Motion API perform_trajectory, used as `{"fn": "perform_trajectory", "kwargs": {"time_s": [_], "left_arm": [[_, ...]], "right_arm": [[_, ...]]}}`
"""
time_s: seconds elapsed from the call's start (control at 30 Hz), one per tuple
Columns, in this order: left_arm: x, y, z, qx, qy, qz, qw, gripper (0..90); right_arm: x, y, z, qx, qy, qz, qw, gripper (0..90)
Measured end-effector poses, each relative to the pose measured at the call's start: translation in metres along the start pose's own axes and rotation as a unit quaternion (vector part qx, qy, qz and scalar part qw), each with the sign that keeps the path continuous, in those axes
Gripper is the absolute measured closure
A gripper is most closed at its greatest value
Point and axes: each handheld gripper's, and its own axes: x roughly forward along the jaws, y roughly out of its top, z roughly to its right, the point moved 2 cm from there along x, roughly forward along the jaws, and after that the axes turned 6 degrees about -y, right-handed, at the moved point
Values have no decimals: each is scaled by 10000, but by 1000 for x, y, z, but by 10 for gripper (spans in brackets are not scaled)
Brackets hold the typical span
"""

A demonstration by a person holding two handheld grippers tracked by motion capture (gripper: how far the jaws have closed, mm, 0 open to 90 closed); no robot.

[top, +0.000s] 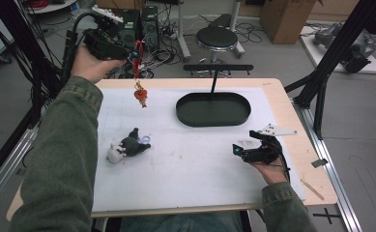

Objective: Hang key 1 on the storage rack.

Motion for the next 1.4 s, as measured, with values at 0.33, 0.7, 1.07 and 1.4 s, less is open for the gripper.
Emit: {"fn": "perform_trajectory", "kwargs": {"time_s": [0.33,0.7,1.07,1.4], "left_arm": [[50,8,15,107,-203,-316,9992,747],[94,36,40,346,-394,-449,9976,749],[116,55,51,631,-295,-460,9965,749],[136,72,56,660,-154,-261,9974,749]], "right_arm": [[-3,0,3,99,-24,51,9999,9],[-3,-1,4,113,79,34,9999,9],[-6,-2,7,174,79,60,9998,9],[-9,-3,9,206,50,65,9998,9]]}}
